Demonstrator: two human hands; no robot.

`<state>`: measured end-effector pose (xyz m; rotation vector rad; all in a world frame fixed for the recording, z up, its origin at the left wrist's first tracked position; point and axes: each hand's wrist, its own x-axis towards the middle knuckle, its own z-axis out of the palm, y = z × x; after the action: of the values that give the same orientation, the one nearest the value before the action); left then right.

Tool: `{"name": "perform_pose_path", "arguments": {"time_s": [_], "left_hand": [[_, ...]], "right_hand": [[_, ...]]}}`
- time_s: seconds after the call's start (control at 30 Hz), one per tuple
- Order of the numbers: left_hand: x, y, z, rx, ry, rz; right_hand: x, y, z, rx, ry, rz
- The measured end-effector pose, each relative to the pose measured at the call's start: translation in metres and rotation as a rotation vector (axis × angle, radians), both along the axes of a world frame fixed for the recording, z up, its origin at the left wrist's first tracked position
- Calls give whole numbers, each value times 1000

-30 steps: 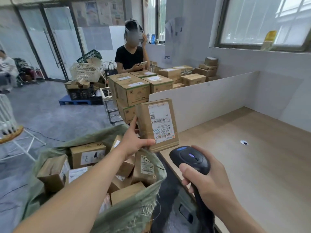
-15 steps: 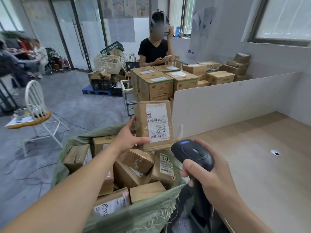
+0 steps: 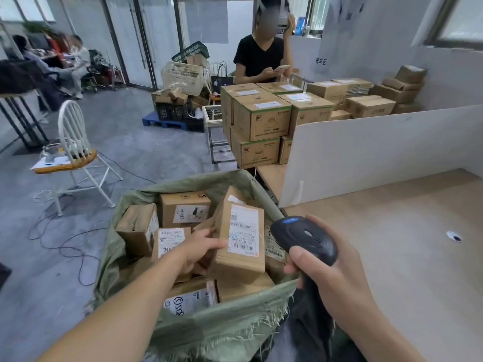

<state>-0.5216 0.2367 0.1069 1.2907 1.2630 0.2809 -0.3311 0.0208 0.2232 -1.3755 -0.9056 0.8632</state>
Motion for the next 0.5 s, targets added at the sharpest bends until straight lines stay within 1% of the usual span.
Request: {"name": "perform_pose_path", "arguments": {"time_s": [0.07, 0.17, 0.27, 0.43, 0.5], "left_hand": [[13, -5, -10, -34, 7, -5], [33, -3, -19, -56, -33, 26], [52, 1, -14, -62, -51, 53], [80, 17, -17, 47, 16, 94], [91, 18, -21, 28, 25, 114]], "right_hand": [[1, -1, -2, -4, -1, -19], [5, -3, -3, -17, -1, -64], [12, -3, -4, -18, -22, -95], [17, -2, -7, -29, -43, -152], [20, -2, -7, -39, -38, -169]]}}
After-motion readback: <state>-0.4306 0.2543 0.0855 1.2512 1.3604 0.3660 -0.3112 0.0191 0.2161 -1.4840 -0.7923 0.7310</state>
